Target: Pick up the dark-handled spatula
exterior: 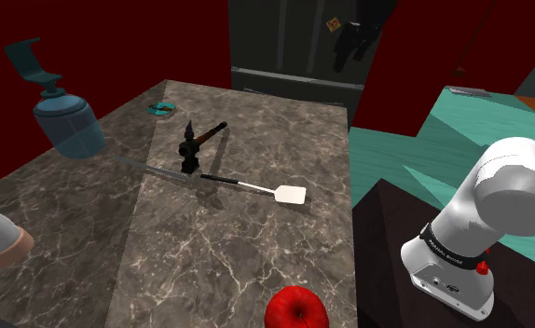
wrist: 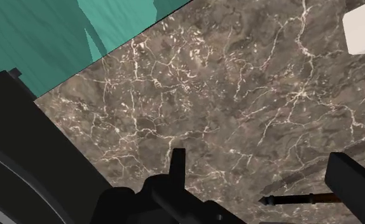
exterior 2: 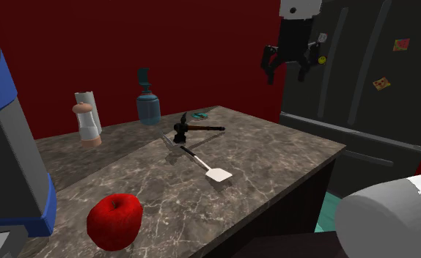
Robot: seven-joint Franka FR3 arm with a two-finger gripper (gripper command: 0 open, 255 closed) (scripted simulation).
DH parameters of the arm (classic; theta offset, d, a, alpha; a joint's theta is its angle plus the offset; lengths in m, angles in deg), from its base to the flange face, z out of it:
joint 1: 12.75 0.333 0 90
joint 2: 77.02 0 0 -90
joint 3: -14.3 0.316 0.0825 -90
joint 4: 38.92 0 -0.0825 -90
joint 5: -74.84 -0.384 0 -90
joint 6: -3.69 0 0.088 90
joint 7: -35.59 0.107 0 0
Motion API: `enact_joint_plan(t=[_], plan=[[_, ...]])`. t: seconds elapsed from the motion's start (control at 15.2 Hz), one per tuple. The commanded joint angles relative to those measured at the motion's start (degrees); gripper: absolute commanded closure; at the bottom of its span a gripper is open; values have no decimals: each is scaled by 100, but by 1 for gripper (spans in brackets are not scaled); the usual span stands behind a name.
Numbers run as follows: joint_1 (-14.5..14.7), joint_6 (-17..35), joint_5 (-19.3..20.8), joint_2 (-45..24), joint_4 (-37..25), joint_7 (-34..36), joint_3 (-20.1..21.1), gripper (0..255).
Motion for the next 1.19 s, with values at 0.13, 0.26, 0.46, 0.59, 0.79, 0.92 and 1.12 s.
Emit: enact_joint_plan(t=[0.13,0.26,0.46,0.59,0.79,0.92,1.12], plan=[[221,455,-129,-440,143,-89,128,0],[335,682,-194,-686,189,-121,206,0],[500,1015,-285,-1076,229,-172,329,0],[607,1231,-342,-1348,237,-209,415,0],[761,1544,-419,-1772,220,-264,549,0],[861,1743,-462,-2063,190,-300,641,0],[1006,2028,-512,-2512,118,-352,782,0]])
